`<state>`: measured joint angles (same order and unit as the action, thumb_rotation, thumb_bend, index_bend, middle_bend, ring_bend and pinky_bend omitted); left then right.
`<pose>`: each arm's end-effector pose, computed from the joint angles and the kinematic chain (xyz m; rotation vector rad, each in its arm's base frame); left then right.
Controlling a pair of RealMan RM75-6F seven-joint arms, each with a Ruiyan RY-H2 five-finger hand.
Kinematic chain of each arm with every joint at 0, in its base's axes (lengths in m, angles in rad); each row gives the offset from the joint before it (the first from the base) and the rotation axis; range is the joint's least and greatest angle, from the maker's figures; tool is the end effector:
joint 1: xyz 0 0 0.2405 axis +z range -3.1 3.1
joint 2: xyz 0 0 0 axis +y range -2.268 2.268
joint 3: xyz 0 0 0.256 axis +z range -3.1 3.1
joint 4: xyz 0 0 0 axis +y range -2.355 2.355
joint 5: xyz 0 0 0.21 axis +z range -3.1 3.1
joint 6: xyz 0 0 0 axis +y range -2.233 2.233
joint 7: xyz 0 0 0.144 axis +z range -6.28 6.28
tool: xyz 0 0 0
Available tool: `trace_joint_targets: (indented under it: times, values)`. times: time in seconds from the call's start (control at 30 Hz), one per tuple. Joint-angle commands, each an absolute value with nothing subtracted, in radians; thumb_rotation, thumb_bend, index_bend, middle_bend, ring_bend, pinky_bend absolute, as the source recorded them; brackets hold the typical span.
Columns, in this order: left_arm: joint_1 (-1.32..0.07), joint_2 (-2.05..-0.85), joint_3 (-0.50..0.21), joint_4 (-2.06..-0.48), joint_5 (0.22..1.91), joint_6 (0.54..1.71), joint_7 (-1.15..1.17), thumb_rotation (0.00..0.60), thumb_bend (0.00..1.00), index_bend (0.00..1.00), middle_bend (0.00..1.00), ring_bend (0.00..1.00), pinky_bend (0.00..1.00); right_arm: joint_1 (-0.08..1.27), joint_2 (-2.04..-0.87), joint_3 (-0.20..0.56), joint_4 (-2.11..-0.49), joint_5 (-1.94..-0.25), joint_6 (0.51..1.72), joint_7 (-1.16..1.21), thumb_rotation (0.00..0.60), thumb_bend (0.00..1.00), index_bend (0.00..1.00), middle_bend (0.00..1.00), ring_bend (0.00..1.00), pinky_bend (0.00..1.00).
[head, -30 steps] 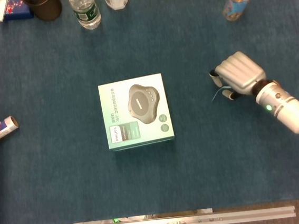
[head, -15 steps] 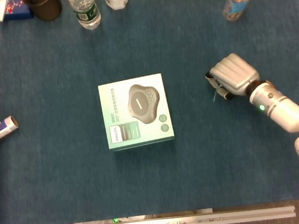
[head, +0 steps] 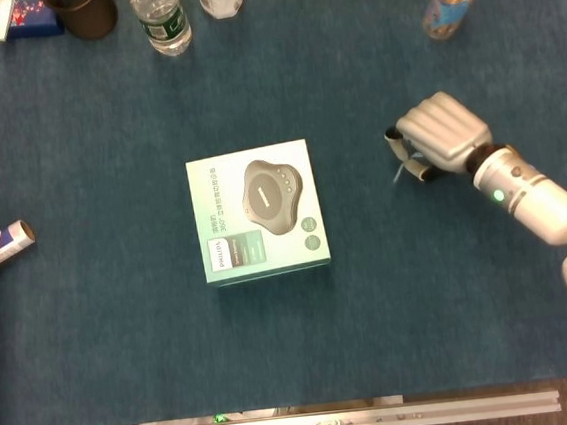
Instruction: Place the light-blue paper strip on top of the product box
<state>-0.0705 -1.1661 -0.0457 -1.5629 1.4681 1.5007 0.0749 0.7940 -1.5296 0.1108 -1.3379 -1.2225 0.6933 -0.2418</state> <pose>-0.3228 0.1760 0.1518 -1.3651 -0.8595 -0.8284 -0.1757 -0.3495 -0.0378 2.1340 -0.9168 0.6889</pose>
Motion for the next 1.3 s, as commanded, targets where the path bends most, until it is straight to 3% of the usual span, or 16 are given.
trace_joint_targets:
  times: [0.03, 0.53, 1.3]
  values:
    - [-0.070, -1.164, -0.044, -1.569, 1.473, 1.503, 0.079, 0.600, 0.21, 0.19, 0.30, 0.30, 0.28, 0.813, -1.471, 0.150, -1.409, -1.214, 0.671, -0.177, 0.600, 0.35, 0.61, 1.00, 1.00, 1.00]
    - [-0.057, -1.148, -0.038, -1.606, 1.489, 1.528, 0.100, 0.600, 0.21, 0.18, 0.30, 0.30, 0.28, 0.926, -1.351, 0.247, -1.612, -1.143, 0.509, 0.014, 0.600, 0.35, 0.61, 1.00, 1.00, 1.00]
    - [-0.040, -1.149, -0.035, -1.589, 1.481, 1.533, 0.076, 0.600, 0.21, 0.18, 0.30, 0.30, 0.28, 1.054, -1.455, 0.276, -1.563, -1.098, 0.377, 0.205, 0.600, 0.35, 0.61, 1.00, 1.00, 1.00]
